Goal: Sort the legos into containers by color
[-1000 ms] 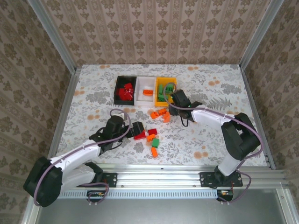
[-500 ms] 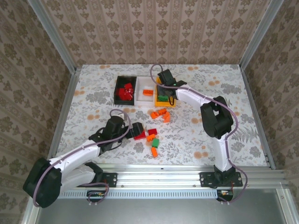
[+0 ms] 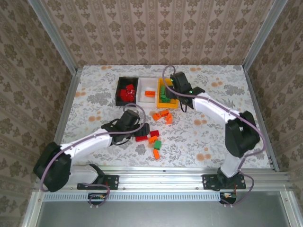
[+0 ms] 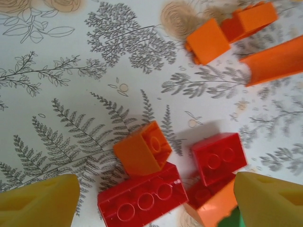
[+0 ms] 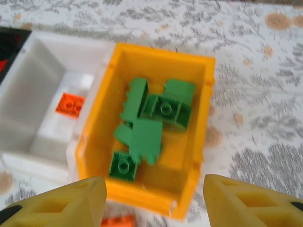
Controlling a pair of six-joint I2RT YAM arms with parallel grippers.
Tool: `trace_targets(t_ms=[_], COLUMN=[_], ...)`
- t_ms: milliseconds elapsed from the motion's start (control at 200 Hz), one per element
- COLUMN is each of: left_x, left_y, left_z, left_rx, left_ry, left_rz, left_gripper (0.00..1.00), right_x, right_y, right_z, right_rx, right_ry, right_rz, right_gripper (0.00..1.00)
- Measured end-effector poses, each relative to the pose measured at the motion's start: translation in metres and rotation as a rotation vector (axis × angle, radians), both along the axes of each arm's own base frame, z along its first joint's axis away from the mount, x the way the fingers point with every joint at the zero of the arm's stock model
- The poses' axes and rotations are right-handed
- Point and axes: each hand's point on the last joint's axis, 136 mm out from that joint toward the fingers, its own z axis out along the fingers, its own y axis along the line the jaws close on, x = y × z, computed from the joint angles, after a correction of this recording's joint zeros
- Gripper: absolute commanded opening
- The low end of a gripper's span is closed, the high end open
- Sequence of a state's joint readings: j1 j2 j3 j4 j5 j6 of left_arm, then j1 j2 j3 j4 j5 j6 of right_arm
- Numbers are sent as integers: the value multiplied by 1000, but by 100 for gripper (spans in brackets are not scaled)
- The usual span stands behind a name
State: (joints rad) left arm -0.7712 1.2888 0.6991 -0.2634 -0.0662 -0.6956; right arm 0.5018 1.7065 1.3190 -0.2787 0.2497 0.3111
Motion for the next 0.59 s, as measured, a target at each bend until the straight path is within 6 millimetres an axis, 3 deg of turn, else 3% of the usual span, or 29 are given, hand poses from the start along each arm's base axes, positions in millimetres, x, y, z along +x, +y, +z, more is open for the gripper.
trace_targets(t_ms=[85, 195, 310, 420, 595], left_x=[7, 19, 21, 20, 17], left_y=[0, -2, -3, -3, -9], left_z=[-10, -18, -32, -47, -60], left_rx=[74, 147, 145, 134, 107], left_ry=[21, 38, 81, 134, 184], left_rz=[-2, 5, 14, 34, 51], left_gripper=[78, 75, 71, 68, 60], right_x=[-25, -56, -77, -83, -75], right_y=[-7, -21, -32, -36, -31], right_z=[-18, -57, -79, -80, -71], right_rx=[17, -12, -31, -25, 7], right_ry=[27, 113, 160, 151, 103], right_rz=[0, -4, -10, -10, -9], right_gripper=[58, 58, 58, 58, 58])
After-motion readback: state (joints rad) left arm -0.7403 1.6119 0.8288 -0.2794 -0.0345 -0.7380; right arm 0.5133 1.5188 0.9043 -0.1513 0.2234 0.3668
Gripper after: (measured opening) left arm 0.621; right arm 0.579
